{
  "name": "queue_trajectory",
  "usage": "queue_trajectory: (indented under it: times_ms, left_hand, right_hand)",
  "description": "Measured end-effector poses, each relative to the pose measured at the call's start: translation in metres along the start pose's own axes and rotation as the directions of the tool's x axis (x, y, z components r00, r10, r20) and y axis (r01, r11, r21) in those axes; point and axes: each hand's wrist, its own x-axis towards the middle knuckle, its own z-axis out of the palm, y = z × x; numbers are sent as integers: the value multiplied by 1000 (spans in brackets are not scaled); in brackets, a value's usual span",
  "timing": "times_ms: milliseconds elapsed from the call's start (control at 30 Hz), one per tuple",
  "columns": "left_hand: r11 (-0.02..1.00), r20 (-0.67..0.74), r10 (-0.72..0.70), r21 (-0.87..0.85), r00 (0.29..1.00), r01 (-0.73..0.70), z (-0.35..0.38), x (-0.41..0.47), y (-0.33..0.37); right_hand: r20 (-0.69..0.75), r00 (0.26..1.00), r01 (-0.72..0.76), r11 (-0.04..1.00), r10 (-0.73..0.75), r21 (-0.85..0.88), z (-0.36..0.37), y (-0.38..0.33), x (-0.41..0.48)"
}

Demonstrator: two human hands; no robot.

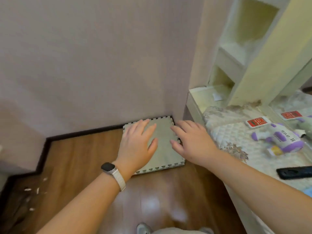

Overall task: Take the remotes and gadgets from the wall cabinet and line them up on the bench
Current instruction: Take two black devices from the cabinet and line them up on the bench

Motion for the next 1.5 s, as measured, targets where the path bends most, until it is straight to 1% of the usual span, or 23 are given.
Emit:
queue_trajectory:
  times_ms: [100, 200, 367, 600, 767, 833, 1000, 1133, 1300, 1400, 1500]
  left_hand:
    - [994, -36, -106, 12, 994, 106, -26, -30, -59]
    - [979, -83, -198, 22, 977, 201, -53, -65, -110]
    - [923, -145, -372, 47, 917, 382, -95, -125, -178]
    - [786, -191, -585, 105, 788, 609, -128, -189, -236]
    - [679, -223, -683, 156, 695, 717, -142, -211, -263]
    - [620, -238, -726, 182, 646, 764, -147, -212, -277]
    - [496, -272, -789, 247, 550, 833, -164, -198, -310]
    - [429, -300, -803, 310, 516, 848, -183, -172, -343]
    - [363, -352, -808, 336, 473, 869, -196, -152, -377]
    - [313, -360, -830, 331, 426, 890, -205, -152, -394]
    - [273, -383, -834, 340, 398, 900, -217, -156, -411]
  right_hand:
    - [-16, 995, 100, 995, -100, -18, 9, -61, 33]
    - [-38, 979, 199, 980, -198, 1, 19, -122, 63]
    - [-58, 925, 377, 926, -375, 16, 27, -215, 104]
    - [-66, 796, 605, 795, -601, 51, 45, -308, 153]
    - [-72, 687, 727, 681, -723, 90, 65, -358, 189]
    - [-69, 645, 763, 635, -761, 126, 74, -376, 209]
    - [-77, 549, 828, 530, -832, 184, 88, -418, 261]
    - [-140, 474, 871, 441, -869, 216, 88, -446, 318]
    - [-166, 411, 896, 364, -896, 253, 89, -478, 373]
    - [-195, 373, 909, 315, -907, 272, 85, -499, 396]
    - [-202, 353, 918, 297, -914, 261, 84, -522, 413]
